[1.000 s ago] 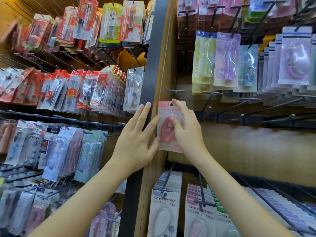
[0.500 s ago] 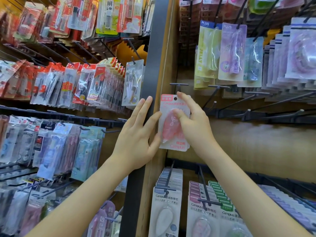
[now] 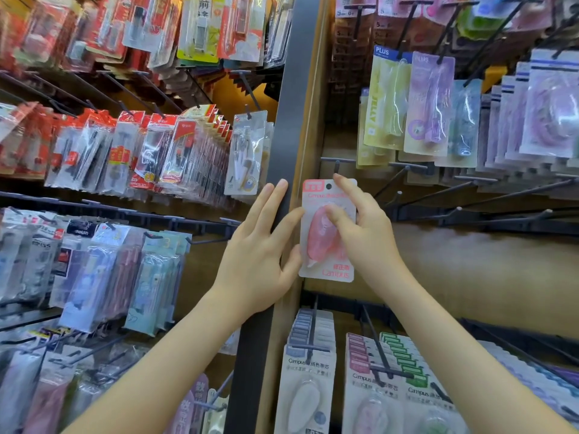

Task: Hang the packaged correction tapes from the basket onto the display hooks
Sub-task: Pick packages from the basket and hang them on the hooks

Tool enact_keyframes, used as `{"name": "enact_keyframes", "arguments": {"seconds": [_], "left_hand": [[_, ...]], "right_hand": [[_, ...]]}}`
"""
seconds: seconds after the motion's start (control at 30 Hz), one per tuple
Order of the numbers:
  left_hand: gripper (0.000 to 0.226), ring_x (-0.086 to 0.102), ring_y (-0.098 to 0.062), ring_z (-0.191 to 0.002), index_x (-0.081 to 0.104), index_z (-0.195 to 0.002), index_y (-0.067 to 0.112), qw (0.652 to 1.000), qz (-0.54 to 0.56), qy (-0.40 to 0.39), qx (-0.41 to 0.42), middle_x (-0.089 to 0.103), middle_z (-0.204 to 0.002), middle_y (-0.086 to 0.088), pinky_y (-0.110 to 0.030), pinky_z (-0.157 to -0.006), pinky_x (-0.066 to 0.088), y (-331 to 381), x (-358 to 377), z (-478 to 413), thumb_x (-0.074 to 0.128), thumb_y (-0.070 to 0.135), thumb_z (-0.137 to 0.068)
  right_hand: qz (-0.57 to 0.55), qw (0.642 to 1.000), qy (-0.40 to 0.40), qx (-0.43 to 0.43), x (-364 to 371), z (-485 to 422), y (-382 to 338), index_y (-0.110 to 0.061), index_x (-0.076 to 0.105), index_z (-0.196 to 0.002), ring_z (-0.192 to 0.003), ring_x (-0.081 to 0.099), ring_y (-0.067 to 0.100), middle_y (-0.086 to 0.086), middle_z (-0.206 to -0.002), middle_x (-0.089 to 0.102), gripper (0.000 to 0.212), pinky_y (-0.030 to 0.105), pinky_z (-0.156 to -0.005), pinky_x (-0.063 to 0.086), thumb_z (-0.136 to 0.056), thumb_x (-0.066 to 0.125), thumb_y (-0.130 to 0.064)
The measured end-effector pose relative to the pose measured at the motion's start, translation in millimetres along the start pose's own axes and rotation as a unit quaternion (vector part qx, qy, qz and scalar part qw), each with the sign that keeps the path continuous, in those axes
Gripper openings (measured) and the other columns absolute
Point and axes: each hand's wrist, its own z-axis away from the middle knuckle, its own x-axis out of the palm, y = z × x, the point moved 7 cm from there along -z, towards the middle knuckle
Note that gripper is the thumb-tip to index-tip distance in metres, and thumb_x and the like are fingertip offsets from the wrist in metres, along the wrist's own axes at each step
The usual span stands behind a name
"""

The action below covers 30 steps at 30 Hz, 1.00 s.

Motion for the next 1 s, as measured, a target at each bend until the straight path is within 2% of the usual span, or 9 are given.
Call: {"name": "enact_keyframes", "arguments": {"seconds": [0.13,0.23,0.3,0.47,0.57,0.73,0.83,0.93,1.0], "left_hand": [[0.05,0.002,-0.016,-0.148,0.047,-0.136,0.02,1.0,-0.002,-0.001,0.001,0.014,-0.16,-0.004,-0.032,-0.106,0.024,1,-1,-1,0.038,0.041,-0.091],[0.049,0.003,-0.018,-0.148,0.048,-0.135,0.019,1.0,0.003,0.001,0.004,0.016,-0.16,-0.005,-0.033,-0.107,0.023,1,-1,-1,0.038,0.041,-0.091],[0.049,0.004,-0.018,-0.148,0.048,-0.134,0.019,1.0,0.004,0.005,0.006,0.017,-0.159,-0.005,-0.033,-0.108,0.022,1,0,-1,0.038,0.042,-0.092],[0.048,0.003,-0.018,-0.148,0.046,-0.135,0.021,1.0,0.007,0.004,0.007,0.015,-0.16,-0.004,-0.032,-0.108,0.02,0,0,-1,0.037,0.041,-0.092],[0.048,0.003,-0.017,-0.148,0.046,-0.135,0.021,1.0,0.007,0.008,0.005,0.015,-0.16,-0.004,-0.033,-0.108,0.022,0,0,-1,0.038,0.04,-0.091],[0.047,0.003,-0.018,-0.148,0.046,-0.134,0.021,1.0,0.005,0.011,0.007,0.016,-0.16,-0.005,-0.03,-0.105,0.024,0,-1,-1,0.04,0.038,-0.091],[0.048,0.003,-0.018,-0.148,0.048,-0.134,0.019,1.0,0.0,0.008,0.013,0.016,-0.159,-0.006,-0.029,-0.105,0.023,0,-1,0,0.04,0.036,-0.09],[0.047,0.005,-0.02,-0.148,0.05,-0.133,0.017,1.0,-0.003,0.011,0.02,0.017,-0.159,-0.007,-0.03,-0.105,0.024,1,-1,0,0.041,0.034,-0.09],[0.047,0.006,-0.02,-0.148,0.049,-0.133,0.017,1.0,0.0,0.011,0.023,0.017,-0.159,-0.008,-0.029,-0.105,0.024,2,-1,0,0.042,0.033,-0.09]], "right_hand": [[-0.001,1.0,0.018,0.005,1,0,1,-0.032,0.042,-0.142,-0.1,0.053,0.0,-0.007,-0.123,0.048,0.045,0.017,-0.079,0.049,-0.099,0.051,-0.021],[-0.031,0.999,0.024,0.018,0,4,5,-0.035,0.045,-0.138,-0.108,0.054,0.004,-0.011,-0.123,0.049,0.043,0.03,-0.092,0.052,-0.098,0.053,-0.021],[-0.06,0.998,0.015,0.032,-1,5,7,-0.038,0.046,-0.134,-0.112,0.055,0.007,-0.012,-0.126,0.05,0.041,0.035,-0.094,0.052,-0.097,0.054,-0.022],[-0.084,0.995,0.016,0.054,-5,3,8,-0.039,0.046,-0.132,-0.116,0.055,0.011,-0.008,-0.139,0.048,0.039,0.033,-0.09,0.055,-0.098,0.054,-0.022],[-0.048,0.996,0.006,0.076,-2,-3,19,-0.032,0.044,-0.139,-0.117,0.053,0.011,-0.008,-0.139,0.048,0.044,0.032,-0.092,0.053,-0.097,0.054,-0.022],[0.052,0.992,-0.026,0.109,12,-23,51,-0.035,0.036,-0.141,-0.104,0.049,0.008,-0.004,-0.132,0.046,0.046,0.02,-0.074,0.047,-0.099,0.05,-0.023],[0.133,0.983,-0.025,0.128,17,-38,71,-0.034,0.032,-0.145,-0.111,0.05,0.019,0.005,-0.135,0.042,0.05,0.031,-0.086,0.045,-0.1,0.048,-0.021],[0.173,0.975,-0.03,0.135,20,-42,81,-0.033,0.03,-0.147,-0.105,0.048,0.019,0.01,-0.137,0.036,0.049,0.031,-0.087,0.041,-0.101,0.044,-0.022],[0.199,0.968,-0.032,0.147,18,-39,83,-0.035,0.029,-0.148,-0.111,0.044,0.02,0.009,-0.142,0.03,0.05,0.033,-0.093,0.041,-0.101,0.043,-0.023]]}}
